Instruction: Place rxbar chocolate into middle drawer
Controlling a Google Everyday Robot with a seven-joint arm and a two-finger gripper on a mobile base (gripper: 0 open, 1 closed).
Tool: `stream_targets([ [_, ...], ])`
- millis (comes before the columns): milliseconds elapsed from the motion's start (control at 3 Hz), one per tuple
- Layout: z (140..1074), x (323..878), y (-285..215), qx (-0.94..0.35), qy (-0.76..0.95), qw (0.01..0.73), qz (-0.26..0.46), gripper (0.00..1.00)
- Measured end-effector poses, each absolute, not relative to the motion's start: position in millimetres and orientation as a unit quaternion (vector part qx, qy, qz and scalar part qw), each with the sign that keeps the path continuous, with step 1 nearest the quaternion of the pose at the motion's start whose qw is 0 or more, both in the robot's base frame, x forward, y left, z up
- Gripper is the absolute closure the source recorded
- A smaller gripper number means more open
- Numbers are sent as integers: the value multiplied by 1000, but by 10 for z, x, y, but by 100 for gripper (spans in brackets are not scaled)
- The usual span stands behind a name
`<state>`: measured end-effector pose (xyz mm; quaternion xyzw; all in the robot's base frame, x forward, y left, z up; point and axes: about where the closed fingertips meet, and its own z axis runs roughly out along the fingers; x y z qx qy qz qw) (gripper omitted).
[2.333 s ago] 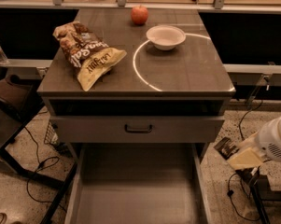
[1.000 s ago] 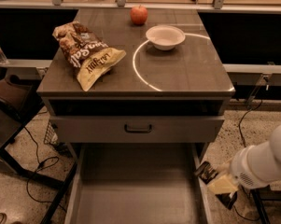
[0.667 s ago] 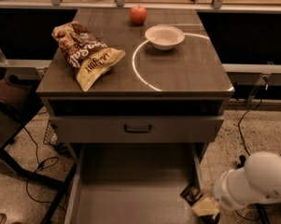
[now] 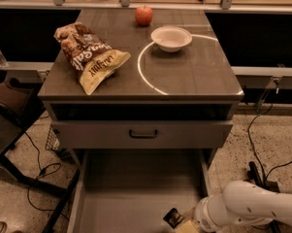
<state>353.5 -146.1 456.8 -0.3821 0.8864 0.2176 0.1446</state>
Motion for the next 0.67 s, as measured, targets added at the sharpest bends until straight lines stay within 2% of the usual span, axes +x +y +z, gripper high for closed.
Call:
stream_targets([
  [667, 4337, 3953, -1179, -380, 875, 176, 242, 100],
])
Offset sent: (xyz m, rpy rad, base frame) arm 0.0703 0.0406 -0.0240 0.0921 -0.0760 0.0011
